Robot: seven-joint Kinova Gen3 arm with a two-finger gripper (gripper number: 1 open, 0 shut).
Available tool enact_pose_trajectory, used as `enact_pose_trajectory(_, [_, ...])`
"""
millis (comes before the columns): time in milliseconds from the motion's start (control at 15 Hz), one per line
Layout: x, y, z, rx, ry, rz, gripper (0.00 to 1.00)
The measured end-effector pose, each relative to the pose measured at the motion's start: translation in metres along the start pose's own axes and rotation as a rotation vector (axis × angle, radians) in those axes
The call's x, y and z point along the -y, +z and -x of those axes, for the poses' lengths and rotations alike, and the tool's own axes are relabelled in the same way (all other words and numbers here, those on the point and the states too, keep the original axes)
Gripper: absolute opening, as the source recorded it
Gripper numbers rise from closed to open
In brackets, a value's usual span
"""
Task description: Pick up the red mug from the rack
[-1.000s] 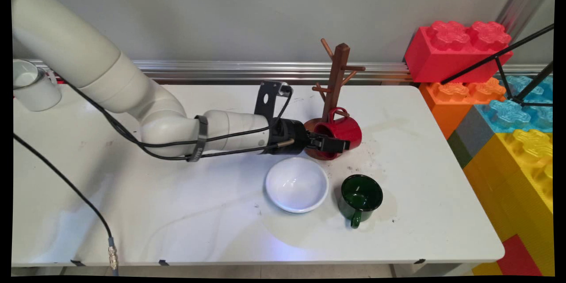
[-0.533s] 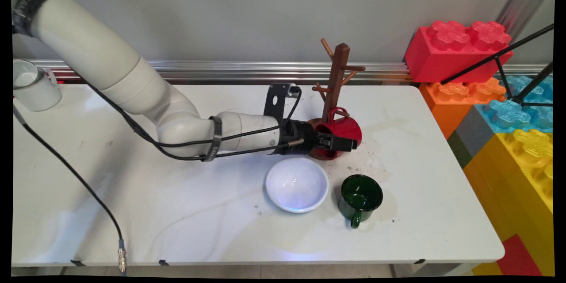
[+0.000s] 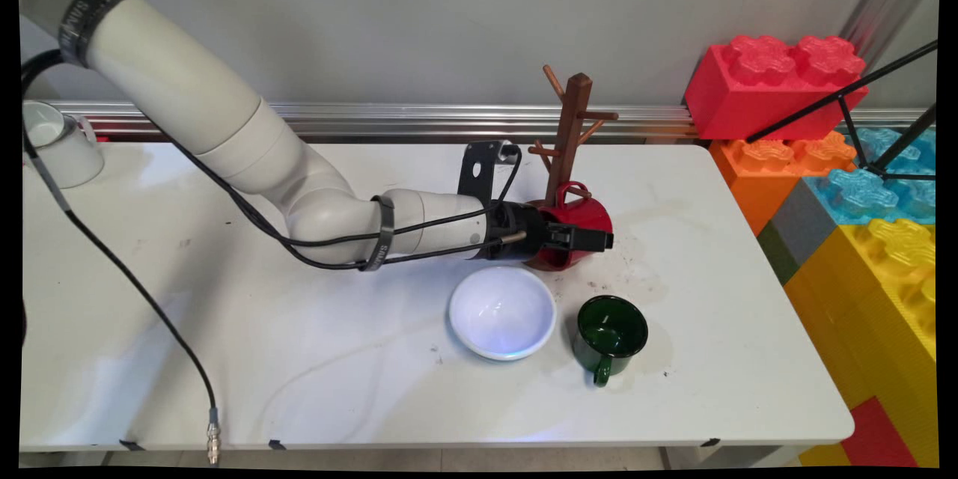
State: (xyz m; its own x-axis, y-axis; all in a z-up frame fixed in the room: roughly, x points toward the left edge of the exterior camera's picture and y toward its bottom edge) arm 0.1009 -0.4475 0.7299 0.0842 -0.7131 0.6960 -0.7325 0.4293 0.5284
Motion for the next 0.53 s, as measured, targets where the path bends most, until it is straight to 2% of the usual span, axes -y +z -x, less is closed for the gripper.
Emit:
enact_pose_trajectory(200, [0.0001, 0.0033, -0.0011, 0.002, -0.004, -0.003, 1.00])
enact_pose_trajectory(267, [0.0001, 0.0040, -0.0014, 0.003, -0.004, -0.006, 0.00])
enact_pose_trajectory(533, [0.0017, 0.0051, -0.0032, 0.007, -0.005, -0.019, 0.00])
